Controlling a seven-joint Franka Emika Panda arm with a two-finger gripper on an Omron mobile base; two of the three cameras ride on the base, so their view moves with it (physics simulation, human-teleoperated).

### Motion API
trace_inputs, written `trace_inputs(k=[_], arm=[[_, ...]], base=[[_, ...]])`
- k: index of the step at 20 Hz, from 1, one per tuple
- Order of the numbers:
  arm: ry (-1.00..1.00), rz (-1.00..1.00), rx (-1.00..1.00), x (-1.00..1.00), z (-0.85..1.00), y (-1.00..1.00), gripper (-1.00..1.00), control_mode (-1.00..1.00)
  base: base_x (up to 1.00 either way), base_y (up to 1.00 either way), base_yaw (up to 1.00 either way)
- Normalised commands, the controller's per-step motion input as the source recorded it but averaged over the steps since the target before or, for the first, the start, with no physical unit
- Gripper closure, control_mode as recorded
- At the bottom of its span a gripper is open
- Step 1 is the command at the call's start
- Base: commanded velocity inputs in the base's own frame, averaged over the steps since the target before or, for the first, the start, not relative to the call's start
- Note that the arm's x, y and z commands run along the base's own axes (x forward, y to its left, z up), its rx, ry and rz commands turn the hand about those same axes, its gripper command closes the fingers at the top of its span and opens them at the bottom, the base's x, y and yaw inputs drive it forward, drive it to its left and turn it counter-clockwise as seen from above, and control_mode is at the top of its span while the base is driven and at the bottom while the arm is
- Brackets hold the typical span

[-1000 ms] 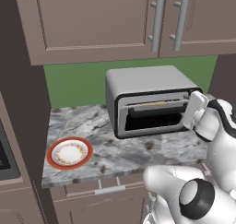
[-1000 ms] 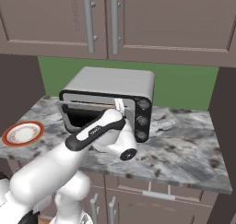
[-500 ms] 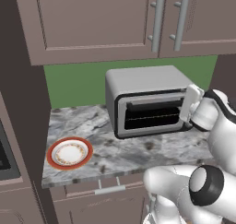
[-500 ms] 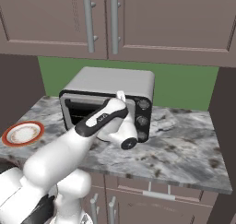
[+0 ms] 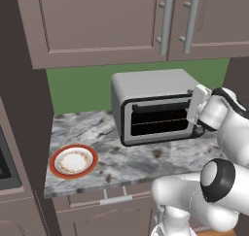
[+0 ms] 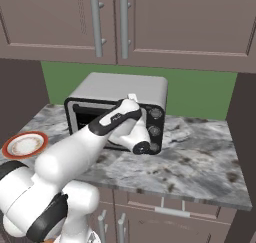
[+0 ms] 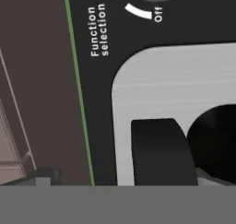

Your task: Pull the toaster oven rack outwards. Pick up the baguette from the plate and place it on the toaster oven rack. Close the toaster oven door fully and set the temperature to the lowest setting.

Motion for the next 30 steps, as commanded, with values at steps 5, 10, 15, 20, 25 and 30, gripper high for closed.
trace_inputs(k=[5, 10, 15, 20, 25, 30], arm=[[0.07, 0.0, 0.0, 0.14, 0.0, -0.01, -1.0, -1.0], [0.11, 0.0, 0.0, 0.12, 0.0, -0.12, -1.0, -1.0], [0.11, 0.0, 0.0, 0.0, 0.0, -0.5, -1.0, -1.0], [0.08, 0.0, 0.0, 0.0, 0.0, -0.73, -1.0, -1.0], [0.11, 0.0, -0.01, 0.0, 0.0, -0.82, -1.0, -1.0], [0.07, 0.0, -0.02, -0.24, 0.0, -0.7, -1.0, -1.0]], base=[[0.0, 0.0, 0.0], [0.0, 0.0, 0.0], [0.0, 0.0, 0.0], [0.0, 0.0, 0.0], [0.0, 0.0, 0.0], [0.0, 0.0, 0.0]])
